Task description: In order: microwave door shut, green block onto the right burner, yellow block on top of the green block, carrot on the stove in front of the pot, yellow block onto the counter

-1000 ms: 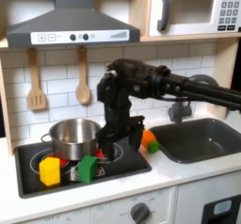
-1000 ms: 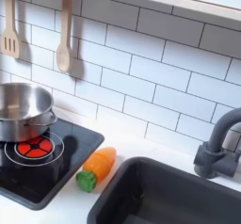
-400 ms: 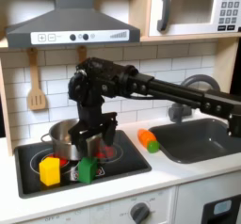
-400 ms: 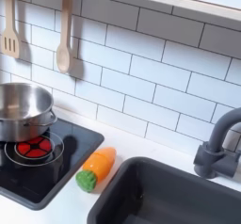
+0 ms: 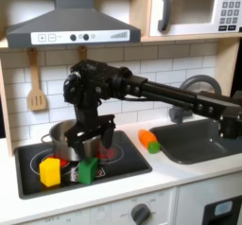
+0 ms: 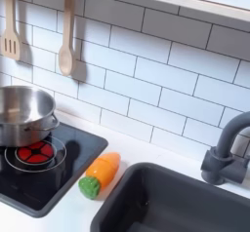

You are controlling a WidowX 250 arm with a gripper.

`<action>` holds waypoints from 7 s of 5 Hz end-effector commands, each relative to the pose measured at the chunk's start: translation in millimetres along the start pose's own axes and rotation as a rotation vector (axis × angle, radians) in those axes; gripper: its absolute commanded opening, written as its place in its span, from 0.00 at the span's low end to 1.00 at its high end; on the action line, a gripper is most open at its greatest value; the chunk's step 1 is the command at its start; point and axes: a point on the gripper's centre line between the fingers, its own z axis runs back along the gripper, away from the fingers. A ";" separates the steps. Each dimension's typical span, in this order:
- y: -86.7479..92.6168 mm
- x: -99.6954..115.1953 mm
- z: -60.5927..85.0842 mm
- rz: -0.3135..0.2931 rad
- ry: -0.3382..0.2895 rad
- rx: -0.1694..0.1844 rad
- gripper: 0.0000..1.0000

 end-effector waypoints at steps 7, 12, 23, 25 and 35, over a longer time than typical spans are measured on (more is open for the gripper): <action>20.9 -1.4 -31.7 -0.583 0.141 0.001 1.00; 0.6 0.4 -55.4 -0.682 0.156 0.032 1.00; -15.9 -2.2 -30.2 -0.410 0.082 0.006 0.00; -44.6 -10.6 -33.8 -0.328 0.074 -0.024 0.00; -95.7 15.8 -73.5 -0.229 0.074 0.067 0.00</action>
